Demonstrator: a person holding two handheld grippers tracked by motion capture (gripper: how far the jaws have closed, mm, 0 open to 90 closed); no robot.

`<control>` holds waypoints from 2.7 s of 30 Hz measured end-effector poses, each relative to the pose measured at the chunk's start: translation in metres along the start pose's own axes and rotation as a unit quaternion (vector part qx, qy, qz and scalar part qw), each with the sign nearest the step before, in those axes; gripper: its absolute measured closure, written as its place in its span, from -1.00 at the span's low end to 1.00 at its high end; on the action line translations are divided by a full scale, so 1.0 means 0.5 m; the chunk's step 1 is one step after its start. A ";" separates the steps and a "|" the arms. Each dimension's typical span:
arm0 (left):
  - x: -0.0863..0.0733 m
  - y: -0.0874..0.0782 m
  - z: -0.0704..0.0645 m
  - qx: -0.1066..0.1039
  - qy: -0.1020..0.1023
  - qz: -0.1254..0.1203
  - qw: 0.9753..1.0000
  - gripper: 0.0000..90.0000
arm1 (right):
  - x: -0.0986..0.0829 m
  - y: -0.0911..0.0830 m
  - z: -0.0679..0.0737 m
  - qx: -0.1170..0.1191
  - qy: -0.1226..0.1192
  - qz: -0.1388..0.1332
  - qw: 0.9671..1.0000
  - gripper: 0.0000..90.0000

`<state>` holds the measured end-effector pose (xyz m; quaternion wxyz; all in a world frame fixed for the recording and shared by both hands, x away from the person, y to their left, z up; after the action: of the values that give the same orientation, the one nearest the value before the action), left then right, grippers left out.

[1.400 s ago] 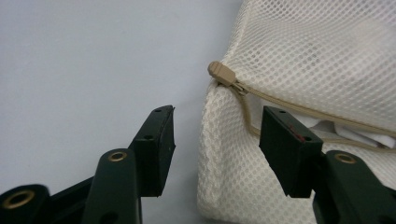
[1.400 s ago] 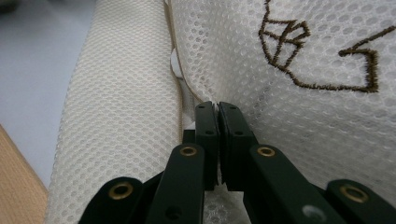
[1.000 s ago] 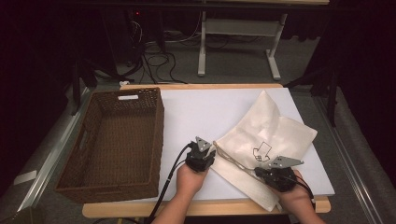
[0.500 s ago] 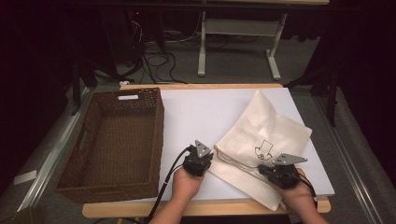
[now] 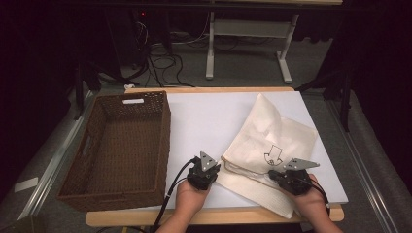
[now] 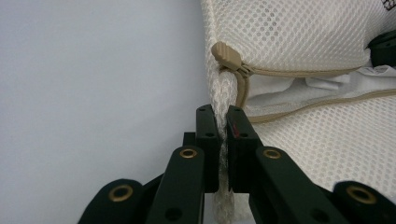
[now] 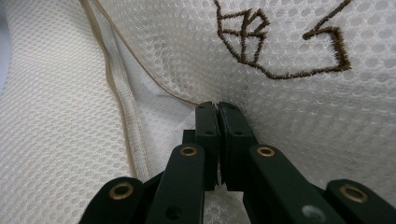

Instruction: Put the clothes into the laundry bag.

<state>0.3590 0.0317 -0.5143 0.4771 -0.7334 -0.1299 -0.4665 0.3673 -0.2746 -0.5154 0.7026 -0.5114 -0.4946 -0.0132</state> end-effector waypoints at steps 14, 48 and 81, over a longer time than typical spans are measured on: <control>-0.007 -0.007 -0.004 0.004 0.002 0.000 1.000 0.91 | 0.001 0.001 0.000 0.004 0.001 0.000 1.000 0.96; -0.066 -0.078 -0.032 0.005 -0.006 0.016 1.000 0.68 | 0.071 0.069 -0.022 0.004 -0.032 -0.001 0.999 0.96; -0.006 0.003 0.016 -0.028 -0.093 0.000 0.995 0.12 | -0.058 -0.101 -0.055 -0.082 0.092 -0.040 0.992 -0.04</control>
<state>0.3631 0.0385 -0.5185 0.4419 -0.7868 -0.1607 -0.3998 0.3447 -0.3330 -0.5000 0.6997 -0.5435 -0.4455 -0.1288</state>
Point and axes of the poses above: each handheld gripper's, and its own axes: y roughly forward along the jaws, x roughly out of its top, z roughly to its left, the point moved 1 cm from there along y, roughly forward along the jaws, and after that the axes turned 2 degrees about -y, right-handed, at the moved point
